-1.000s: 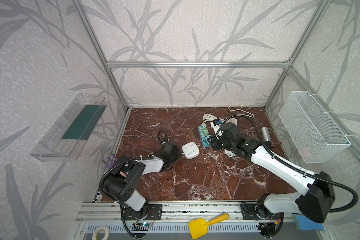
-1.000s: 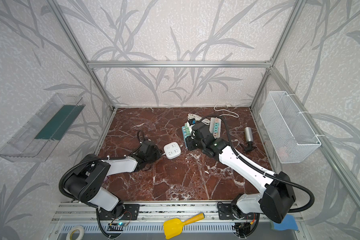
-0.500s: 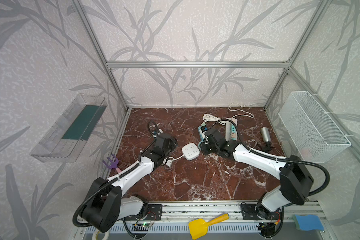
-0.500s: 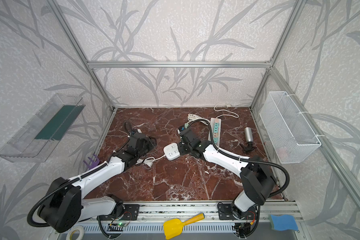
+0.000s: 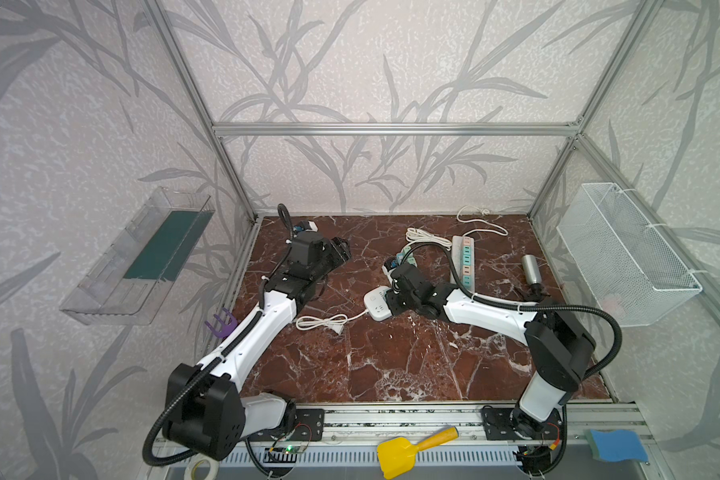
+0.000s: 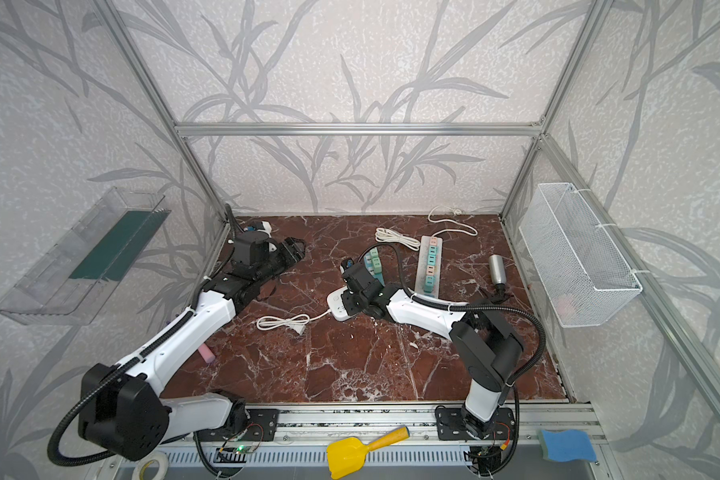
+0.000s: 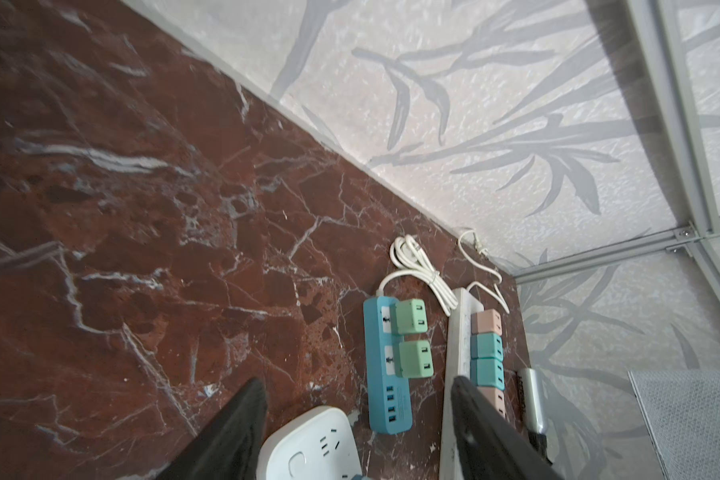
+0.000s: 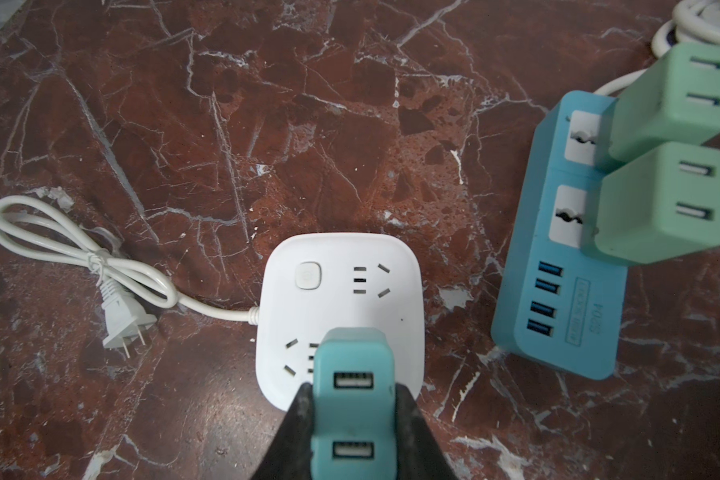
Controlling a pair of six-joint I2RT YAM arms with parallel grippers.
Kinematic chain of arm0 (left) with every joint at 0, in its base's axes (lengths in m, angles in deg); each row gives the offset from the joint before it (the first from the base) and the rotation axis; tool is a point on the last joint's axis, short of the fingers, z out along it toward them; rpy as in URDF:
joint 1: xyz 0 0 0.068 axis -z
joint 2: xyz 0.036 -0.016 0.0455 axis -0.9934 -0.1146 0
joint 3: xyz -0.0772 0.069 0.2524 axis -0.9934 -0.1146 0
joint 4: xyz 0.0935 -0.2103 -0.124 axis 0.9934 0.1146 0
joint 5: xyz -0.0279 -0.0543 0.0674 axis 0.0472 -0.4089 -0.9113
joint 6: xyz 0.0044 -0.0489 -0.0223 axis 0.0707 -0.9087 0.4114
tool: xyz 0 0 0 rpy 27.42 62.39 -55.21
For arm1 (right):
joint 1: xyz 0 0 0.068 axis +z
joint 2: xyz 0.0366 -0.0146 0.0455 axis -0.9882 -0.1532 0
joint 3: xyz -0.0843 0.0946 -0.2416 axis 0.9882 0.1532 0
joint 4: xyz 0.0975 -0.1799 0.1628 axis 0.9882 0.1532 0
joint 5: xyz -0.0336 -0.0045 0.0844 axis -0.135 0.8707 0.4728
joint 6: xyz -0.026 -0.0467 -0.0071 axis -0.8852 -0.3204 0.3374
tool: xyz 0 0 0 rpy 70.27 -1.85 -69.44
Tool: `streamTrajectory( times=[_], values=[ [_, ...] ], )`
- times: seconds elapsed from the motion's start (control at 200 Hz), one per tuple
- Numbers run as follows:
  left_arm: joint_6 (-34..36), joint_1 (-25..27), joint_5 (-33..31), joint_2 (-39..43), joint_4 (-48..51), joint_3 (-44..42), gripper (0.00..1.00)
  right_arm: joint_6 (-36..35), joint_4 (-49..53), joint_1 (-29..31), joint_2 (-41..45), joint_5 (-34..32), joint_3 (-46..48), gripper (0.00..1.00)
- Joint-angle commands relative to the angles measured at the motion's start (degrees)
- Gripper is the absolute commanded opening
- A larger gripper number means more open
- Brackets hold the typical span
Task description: Insert the plug
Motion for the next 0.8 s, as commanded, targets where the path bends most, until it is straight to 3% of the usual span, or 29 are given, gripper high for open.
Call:
streamTrajectory(
  times=[0.0, 0.795],
  values=[
    [-2.00, -2.17, 6.34, 0.15, -1.17, -2.65, 0.68, -0.66, -0.60, 0.22, -0.80, -1.58, -1.92, 0.00],
    [-2.87, -5.02, 8.21, 1.50, -3.43, -3.81, 0.67, 1.25, -0.77, 0.83, -2.38, -0.09, -0.57, 0.00]
  ],
)
